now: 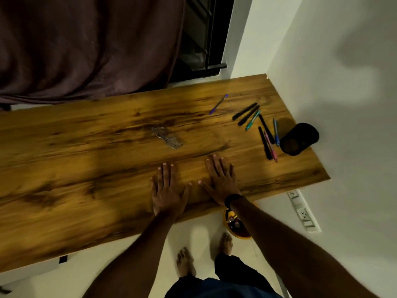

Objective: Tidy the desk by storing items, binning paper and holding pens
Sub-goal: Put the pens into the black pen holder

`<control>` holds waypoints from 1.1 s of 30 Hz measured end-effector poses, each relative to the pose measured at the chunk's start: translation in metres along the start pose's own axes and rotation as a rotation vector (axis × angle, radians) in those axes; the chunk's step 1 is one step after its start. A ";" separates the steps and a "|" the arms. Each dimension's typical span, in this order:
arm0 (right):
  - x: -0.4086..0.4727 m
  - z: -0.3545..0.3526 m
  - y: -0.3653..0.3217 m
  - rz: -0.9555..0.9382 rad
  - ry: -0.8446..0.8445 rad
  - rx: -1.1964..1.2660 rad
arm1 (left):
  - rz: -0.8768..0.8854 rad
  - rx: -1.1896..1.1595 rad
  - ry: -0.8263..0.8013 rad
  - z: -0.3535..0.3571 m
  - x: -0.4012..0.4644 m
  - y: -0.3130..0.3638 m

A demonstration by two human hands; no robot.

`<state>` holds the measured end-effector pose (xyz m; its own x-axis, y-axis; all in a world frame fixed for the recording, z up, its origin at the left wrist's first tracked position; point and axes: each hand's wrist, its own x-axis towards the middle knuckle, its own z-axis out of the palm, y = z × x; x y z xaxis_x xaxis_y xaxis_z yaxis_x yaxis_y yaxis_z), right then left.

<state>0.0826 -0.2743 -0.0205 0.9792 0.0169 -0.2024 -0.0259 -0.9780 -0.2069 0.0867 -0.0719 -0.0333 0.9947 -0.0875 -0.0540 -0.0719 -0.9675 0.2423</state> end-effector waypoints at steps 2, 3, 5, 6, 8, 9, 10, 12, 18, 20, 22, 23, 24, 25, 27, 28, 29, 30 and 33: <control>0.003 0.001 0.002 -0.017 0.020 -0.005 | -0.005 0.010 0.005 0.000 0.004 0.001; 0.004 0.001 0.003 -0.023 0.026 -0.006 | -0.005 0.015 0.003 0.000 0.005 0.001; 0.004 0.001 0.005 -0.035 0.037 -0.001 | -0.012 0.016 -0.003 0.000 0.005 0.002; 0.005 0.001 0.005 -0.047 0.042 0.002 | -0.016 0.016 -0.001 0.000 0.005 0.002; 0.010 0.000 0.007 -0.074 0.055 0.011 | -0.027 0.015 0.000 0.000 0.004 0.003; 0.015 -0.001 0.008 -0.086 0.064 0.017 | -0.030 0.014 -0.001 0.000 0.004 0.004; 0.020 -0.001 0.009 -0.095 0.069 0.023 | -0.030 0.015 0.001 -0.001 0.005 0.004; 0.028 -0.002 0.011 -0.109 0.061 0.044 | -0.025 0.018 0.004 0.000 0.004 0.004; 0.033 0.000 0.012 -0.144 0.058 0.095 | -0.220 -0.050 0.040 0.013 0.007 0.023; 0.033 -0.001 0.013 -0.154 0.067 0.116 | -0.260 -0.072 0.024 0.019 0.010 0.044; 0.036 -0.004 0.016 -0.161 0.076 0.172 | -0.187 -0.049 0.015 0.024 0.014 0.065; 0.037 -0.007 0.018 -0.140 0.098 0.228 | -0.129 -0.031 0.016 0.026 0.017 0.072; 0.038 -0.011 0.022 -0.091 0.141 0.294 | -0.075 -0.022 0.009 0.027 0.021 0.079; 0.037 -0.015 0.029 -0.015 0.204 0.347 | -0.024 -0.023 -0.004 0.027 0.024 0.084; 0.033 -0.022 0.050 0.167 0.358 0.345 | 0.068 -0.029 -0.029 0.027 0.032 0.092; 0.032 -0.025 0.063 0.257 0.419 0.309 | 0.102 -0.025 -0.034 0.027 0.037 0.095; 0.031 -0.031 0.077 0.342 0.458 0.276 | 0.129 -0.020 -0.040 0.027 0.043 0.098; 0.031 -0.035 0.092 0.417 0.476 0.248 | 0.149 -0.016 -0.052 0.026 0.050 0.101; 0.028 -0.042 0.126 0.563 0.444 0.182 | 0.194 0.000 -0.086 0.026 0.068 0.109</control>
<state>0.1150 -0.4059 -0.0116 0.7962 -0.6005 0.0741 -0.5432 -0.7634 -0.3494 0.1444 -0.1898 -0.0357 0.9522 -0.2920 -0.0892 -0.2614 -0.9306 0.2561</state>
